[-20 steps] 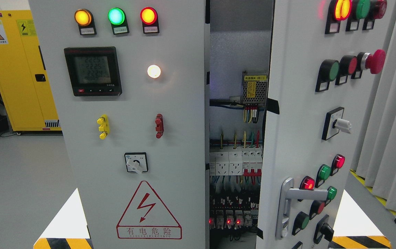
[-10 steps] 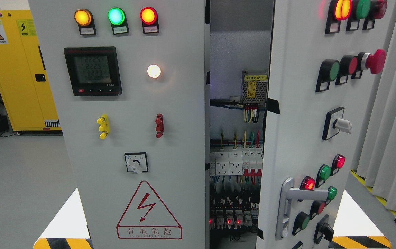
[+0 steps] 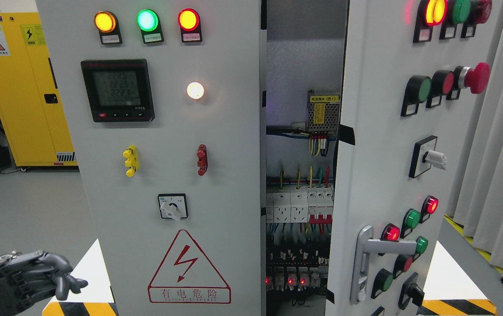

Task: Open door with both hands
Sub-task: 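Reach the left hand toward the gap between the two cabinet doors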

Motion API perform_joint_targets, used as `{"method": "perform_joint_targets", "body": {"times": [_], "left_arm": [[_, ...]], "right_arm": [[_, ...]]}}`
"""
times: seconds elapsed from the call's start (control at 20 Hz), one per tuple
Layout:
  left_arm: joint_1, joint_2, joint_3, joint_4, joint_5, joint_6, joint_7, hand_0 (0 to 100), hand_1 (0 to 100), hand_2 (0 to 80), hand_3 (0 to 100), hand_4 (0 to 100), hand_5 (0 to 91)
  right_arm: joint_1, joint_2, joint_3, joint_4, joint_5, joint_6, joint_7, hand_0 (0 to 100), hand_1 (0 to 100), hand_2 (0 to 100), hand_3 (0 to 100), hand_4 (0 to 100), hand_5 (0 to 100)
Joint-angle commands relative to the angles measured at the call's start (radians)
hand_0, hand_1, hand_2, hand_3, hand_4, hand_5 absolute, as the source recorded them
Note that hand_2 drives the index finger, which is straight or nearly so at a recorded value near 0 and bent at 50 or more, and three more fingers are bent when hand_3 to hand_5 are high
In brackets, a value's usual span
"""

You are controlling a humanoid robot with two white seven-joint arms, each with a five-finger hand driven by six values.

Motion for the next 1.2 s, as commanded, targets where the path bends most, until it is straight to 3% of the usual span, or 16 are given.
{"method": "perform_joint_targets", "body": {"times": [0.0, 0.3, 0.4, 0.6, 0.9, 1.15], "left_arm": [[-0.34, 0.021, -0.331, 0.002, 0.073, 0.072, 0.059, 0, 10, 21.6, 46, 30, 3.3], [-0.558, -0.23, -0.502, 0.077, 0.053, 0.195, 0.216, 0, 10, 19.8, 44, 24, 0.0], [-0.607, -0.329, -0.553, 0.101, 0.01, 0.228, 0.26, 0, 10, 17.9, 42, 22, 0.0], [-0.67, -0.442, -0.599, 0.129, -0.053, 0.261, 0.265, 0, 10, 16.3, 40, 21, 0.0], [-0.733, -0.542, -0.691, 0.141, -0.054, 0.262, 0.305, 0, 10, 15.3, 37, 21, 0.0], [-0.845, -0.605, -0.777, 0.222, -0.054, 0.255, 0.311, 0, 10, 13.9, 34, 17, 0.0]], "right_arm": [[0.0, 0.026, 0.009, -0.001, 0.02, 0.002, 0.0, 21, 11, 0, 0, 0, 0], [0.0, 0.026, 0.009, -0.001, 0.02, 0.0, 0.0, 21, 11, 0, 0, 0, 0], [0.0, 0.026, 0.009, -0.001, 0.02, 0.0, 0.0, 21, 11, 0, 0, 0, 0], [0.0, 0.026, 0.009, -0.001, 0.02, 0.002, 0.0, 21, 11, 0, 0, 0, 0], [0.0, 0.026, 0.009, -0.001, 0.02, 0.002, 0.0, 21, 11, 0, 0, 0, 0], [0.0, 0.026, 0.009, -0.001, 0.02, 0.0, 0.0, 21, 11, 0, 0, 0, 0]]}}
